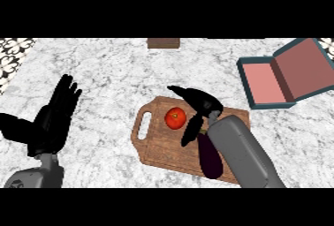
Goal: Pick the tomato from the cutting board and place it in the cardboard box
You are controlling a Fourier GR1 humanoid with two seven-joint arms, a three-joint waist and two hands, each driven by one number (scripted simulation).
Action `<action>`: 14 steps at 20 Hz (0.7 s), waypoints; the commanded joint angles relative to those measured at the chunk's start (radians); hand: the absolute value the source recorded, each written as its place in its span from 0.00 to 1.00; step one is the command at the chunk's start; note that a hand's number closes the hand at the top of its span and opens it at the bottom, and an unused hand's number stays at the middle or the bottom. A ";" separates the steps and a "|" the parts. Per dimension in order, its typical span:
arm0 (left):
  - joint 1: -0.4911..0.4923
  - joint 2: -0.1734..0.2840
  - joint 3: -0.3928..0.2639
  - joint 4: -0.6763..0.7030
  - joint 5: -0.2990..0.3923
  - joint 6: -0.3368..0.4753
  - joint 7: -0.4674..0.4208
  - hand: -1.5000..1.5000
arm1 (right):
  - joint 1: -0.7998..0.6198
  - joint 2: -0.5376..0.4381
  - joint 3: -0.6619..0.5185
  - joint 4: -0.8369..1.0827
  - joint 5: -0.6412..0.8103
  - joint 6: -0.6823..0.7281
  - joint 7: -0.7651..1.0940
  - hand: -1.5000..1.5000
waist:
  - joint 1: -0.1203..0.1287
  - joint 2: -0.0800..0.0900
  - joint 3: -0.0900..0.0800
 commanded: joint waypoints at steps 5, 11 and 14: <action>0.014 -0.016 -0.010 -0.071 -0.016 0.015 0.042 0.50 | 0.095 0.007 0.084 -0.087 0.006 -0.048 0.009 0.00 | -0.003 -0.002 0.000; 0.045 -0.021 0.009 -0.046 -0.001 -0.014 -0.005 0.50 | -0.054 -0.007 0.000 0.129 0.038 -0.054 -0.116 1.00 | 0.003 0.000 0.000; 0.000 -0.005 0.016 -0.007 0.002 -0.032 -0.003 0.50 | -0.020 0.007 0.166 0.060 0.015 -0.151 -0.099 1.00 | 0.005 0.000 0.000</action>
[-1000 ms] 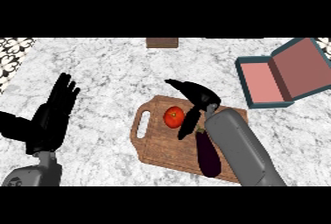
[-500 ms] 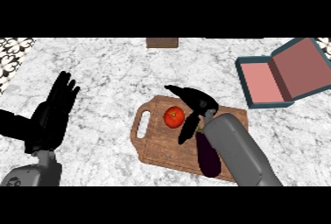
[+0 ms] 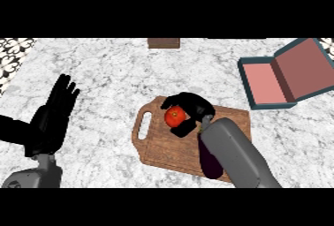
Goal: Pick the tomato from the cutting board and place it in the cardboard box
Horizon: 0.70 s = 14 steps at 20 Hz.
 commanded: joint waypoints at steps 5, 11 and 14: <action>-0.004 0.004 0.008 -0.013 -0.001 -0.004 0.025 0.50 | -0.018 -0.011 -0.008 0.044 0.114 -0.062 -0.132 1.00 | -0.002 0.000 0.000; -0.010 -0.008 -0.031 0.008 -0.010 -0.024 0.006 0.50 | -0.191 0.002 0.140 0.155 0.104 -0.328 0.328 1.00 | 0.063 0.006 -0.001; -0.099 0.000 -0.021 0.032 -0.016 -0.005 0.040 0.50 | -0.310 0.002 0.177 0.216 0.135 -0.383 0.454 1.00 | 0.066 0.012 -0.001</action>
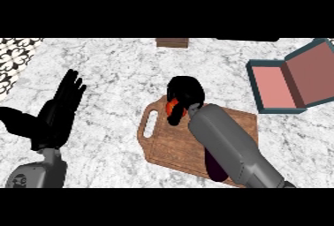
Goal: Pick the tomato from the cutting board and place it in the cardboard box
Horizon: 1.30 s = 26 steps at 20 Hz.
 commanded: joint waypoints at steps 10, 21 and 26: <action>-0.079 -0.025 -0.001 0.088 -0.021 0.030 -0.004 0.50 | -0.373 0.001 0.285 0.026 -0.058 -0.137 0.347 1.00 | -0.002 0.001 -0.001; 0.032 -0.014 0.008 0.008 -0.025 0.028 -0.022 0.50 | -0.470 -0.024 0.182 -0.056 0.063 -0.383 0.622 1.00 | -0.057 -0.014 0.001; 0.032 0.001 0.020 -0.015 -0.013 0.019 -0.003 0.50 | -0.515 -0.092 0.109 -0.032 0.136 -0.375 0.694 1.00 | -0.062 -0.014 0.001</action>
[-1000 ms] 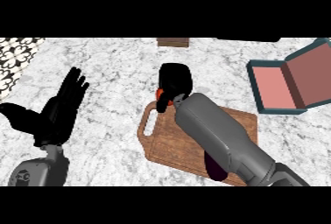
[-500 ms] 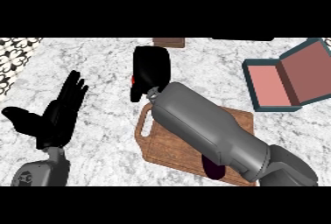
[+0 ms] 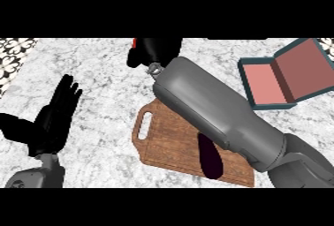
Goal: Pick the tomato from the cutting board and place it in the cardboard box
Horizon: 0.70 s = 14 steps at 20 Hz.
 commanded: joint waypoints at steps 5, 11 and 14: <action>0.010 -0.028 -0.014 0.007 -0.019 0.021 -0.025 0.50 | 0.026 -0.107 -0.132 -0.023 0.065 -0.011 0.086 1.00 | -0.010 0.002 0.000; 0.006 0.022 0.039 0.016 0.033 -0.031 -0.021 0.50 | 0.105 -0.232 -0.233 -0.044 0.051 0.021 -0.015 1.00 | -0.006 0.005 0.000; -0.001 0.019 0.043 0.027 0.019 -0.014 -0.024 0.50 | 0.181 -0.273 -0.209 -0.051 0.131 -0.003 -0.003 1.00 | -0.012 0.004 0.000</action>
